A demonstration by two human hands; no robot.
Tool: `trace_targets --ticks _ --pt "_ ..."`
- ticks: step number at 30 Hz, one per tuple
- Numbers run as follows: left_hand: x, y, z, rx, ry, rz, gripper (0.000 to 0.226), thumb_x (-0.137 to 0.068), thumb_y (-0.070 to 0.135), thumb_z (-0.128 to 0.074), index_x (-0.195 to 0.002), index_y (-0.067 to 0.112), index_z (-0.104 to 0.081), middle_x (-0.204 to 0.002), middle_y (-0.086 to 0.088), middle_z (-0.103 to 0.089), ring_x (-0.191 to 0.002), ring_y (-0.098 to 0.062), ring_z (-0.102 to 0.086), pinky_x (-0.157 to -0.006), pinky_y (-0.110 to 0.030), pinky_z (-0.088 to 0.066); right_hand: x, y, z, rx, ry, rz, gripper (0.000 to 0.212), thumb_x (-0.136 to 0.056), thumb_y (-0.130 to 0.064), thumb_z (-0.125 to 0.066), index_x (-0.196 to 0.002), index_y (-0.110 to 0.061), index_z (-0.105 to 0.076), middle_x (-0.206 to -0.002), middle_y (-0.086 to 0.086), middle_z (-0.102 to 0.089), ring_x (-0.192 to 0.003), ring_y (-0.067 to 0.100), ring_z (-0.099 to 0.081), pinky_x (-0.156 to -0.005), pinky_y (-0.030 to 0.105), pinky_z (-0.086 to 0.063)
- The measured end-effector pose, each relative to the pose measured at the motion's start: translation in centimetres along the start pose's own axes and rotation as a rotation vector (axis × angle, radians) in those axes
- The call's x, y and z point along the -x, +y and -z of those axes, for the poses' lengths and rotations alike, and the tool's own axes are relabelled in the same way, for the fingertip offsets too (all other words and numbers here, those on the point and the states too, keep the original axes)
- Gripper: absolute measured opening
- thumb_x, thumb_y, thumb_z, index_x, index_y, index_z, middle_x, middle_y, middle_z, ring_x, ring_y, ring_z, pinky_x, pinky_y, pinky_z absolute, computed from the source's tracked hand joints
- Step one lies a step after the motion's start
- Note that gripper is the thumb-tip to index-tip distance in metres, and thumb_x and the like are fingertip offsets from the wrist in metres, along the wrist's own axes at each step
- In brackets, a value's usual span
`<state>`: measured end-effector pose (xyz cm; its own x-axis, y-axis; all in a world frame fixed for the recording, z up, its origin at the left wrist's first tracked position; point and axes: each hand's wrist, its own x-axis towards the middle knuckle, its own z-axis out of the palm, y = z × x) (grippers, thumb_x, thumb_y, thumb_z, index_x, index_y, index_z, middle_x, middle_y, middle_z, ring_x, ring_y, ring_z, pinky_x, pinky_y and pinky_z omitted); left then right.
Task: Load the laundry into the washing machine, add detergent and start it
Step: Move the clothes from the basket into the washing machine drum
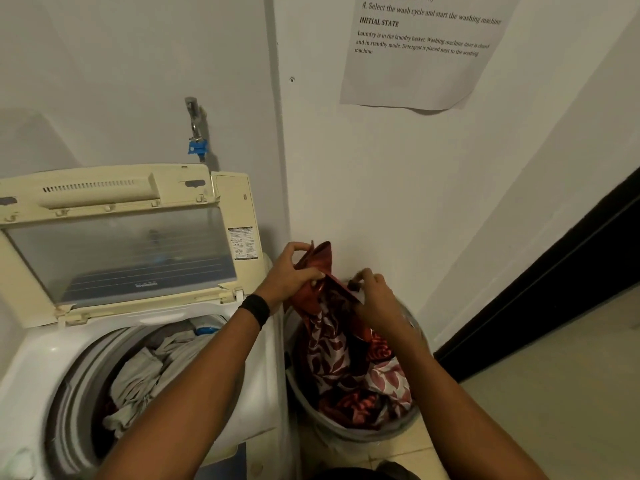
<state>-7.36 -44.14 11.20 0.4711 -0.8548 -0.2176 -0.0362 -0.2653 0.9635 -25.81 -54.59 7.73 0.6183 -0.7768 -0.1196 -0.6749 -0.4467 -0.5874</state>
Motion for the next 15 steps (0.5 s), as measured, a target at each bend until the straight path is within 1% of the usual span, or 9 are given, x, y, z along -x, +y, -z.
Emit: trace_targets --ticks 2,3,5,7,9,10,12,13,15 --pt "0.0 -0.3 0.2 0.02 0.06 0.011 0.057 -0.087 0.01 -0.08 -0.133 0.02 -0.048 -0.103 -0.007 -0.068 -0.072 -0.01 -0.072 -0.062 -0.021 -0.057 0.1 1.1 0.2 -0.006 -0.046 -0.069 0.027 -0.095 -0.021 -0.064 -0.121 -0.014 -0.057 -0.121 0.008 -0.064 -0.103 0.028 -0.064 -0.085 0.038 -0.053" --pt "-0.1 -0.7 0.2 0.032 0.097 0.02 0.056 -0.087 0.011 -0.08 -0.132 0.02 -0.048 -0.102 -0.008 -0.069 -0.07 -0.009 -0.071 -0.062 -0.02 -0.057 0.0 1.3 0.6 -0.004 -0.042 -0.083 0.023 -0.095 -0.021 -0.064 -0.117 -0.014 -0.061 -0.118 0.008 -0.068 -0.101 0.028 -0.065 -0.084 0.036 -0.053" --pt "-0.5 -1.2 -0.2 0.029 0.199 0.019 0.055 -0.087 0.018 -0.081 -0.131 0.02 -0.048 -0.11 -0.007 -0.067 -0.08 -0.012 -0.069 -0.069 -0.024 -0.056 -0.2 1.0 1.5 -0.052 0.006 -0.061 0.017 -0.093 -0.02 -0.067 -0.11 -0.017 -0.069 -0.109 0.004 -0.073 -0.095 0.024 -0.067 -0.079 0.031 -0.05" --pt "-0.5 -1.4 -1.0 -0.071 0.286 -0.03 0.054 -0.089 0.026 -0.08 -0.132 0.021 -0.047 -0.11 0.0 -0.063 -0.087 -0.009 -0.064 -0.076 -0.027 -0.055 -0.4 -0.2 2.5 -0.148 0.084 -0.018 0.012 -0.089 -0.018 -0.07 -0.1 -0.02 -0.074 -0.093 -0.006 -0.073 -0.086 0.015 -0.068 -0.075 0.027 -0.046" --pt "-0.2 -1.3 -2.0 -0.138 0.28 -0.088 0.055 -0.092 0.03 -0.076 -0.136 0.023 -0.043 -0.109 0.007 -0.059 -0.09 -0.009 -0.064 -0.079 -0.024 -0.054 -0.5 -1.5 2.9 -0.249 0.151 0.007 0.012 -0.086 -0.017 -0.071 -0.095 -0.024 -0.075 -0.081 -0.013 -0.072 -0.074 0.007 -0.068 -0.068 0.027 -0.05" --pt "0.1 -1.2 -2.7 -0.131 0.252 -0.106 0.056 -0.094 0.03 -0.074 -0.139 0.024 -0.041 -0.112 0.008 -0.058 -0.094 -0.01 -0.064 -0.08 -0.021 -0.052 -0.5 -2.1 2.9 -0.301 0.169 0.017 0.014 -0.087 -0.019 -0.071 -0.098 -0.025 -0.075 -0.078 -0.012 -0.073 -0.07 0.006 -0.069 -0.066 0.03 -0.055" --pt "0.6 -1.4 -3.8 -0.1 0.23 -0.122 0.059 -0.096 0.029 -0.072 -0.144 0.025 -0.037 -0.12 0.005 -0.055 -0.105 -0.015 -0.063 -0.084 -0.02 -0.049 -0.4 -3.2 2.7 -0.362 0.197 0.033 0.02 -0.09 -0.021 -0.069 -0.109 -0.029 -0.069 -0.075 -0.008 -0.074 -0.066 0.007 -0.071 -0.067 0.033 -0.061" --pt "0.6 -1.5 -4.1 -0.088 0.259 -0.123 0.06 -0.096 0.029 -0.072 -0.144 0.025 -0.037 -0.124 0.004 -0.054 -0.108 -0.015 -0.062 -0.084 -0.019 -0.048 -0.3 -3.5 2.6 -0.369 0.213 0.041 0.023 -0.092 -0.022 -0.068 -0.113 -0.03 -0.065 -0.074 -0.006 -0.073 -0.065 0.009 -0.071 -0.065 0.035 -0.062" --pt "0.6 -1.6 -4.0 -0.016 0.34 -0.106 0.058 -0.095 0.025 -0.073 -0.142 0.022 -0.039 -0.128 0.002 -0.054 -0.109 -0.013 -0.06 -0.078 -0.011 -0.047 -0.2 -3.5 2.7 -0.356 0.219 0.051 0.023 -0.096 -0.021 -0.064 -0.117 -0.029 -0.057 -0.075 -0.003 -0.071 -0.065 0.013 -0.07 -0.064 0.038 -0.062"
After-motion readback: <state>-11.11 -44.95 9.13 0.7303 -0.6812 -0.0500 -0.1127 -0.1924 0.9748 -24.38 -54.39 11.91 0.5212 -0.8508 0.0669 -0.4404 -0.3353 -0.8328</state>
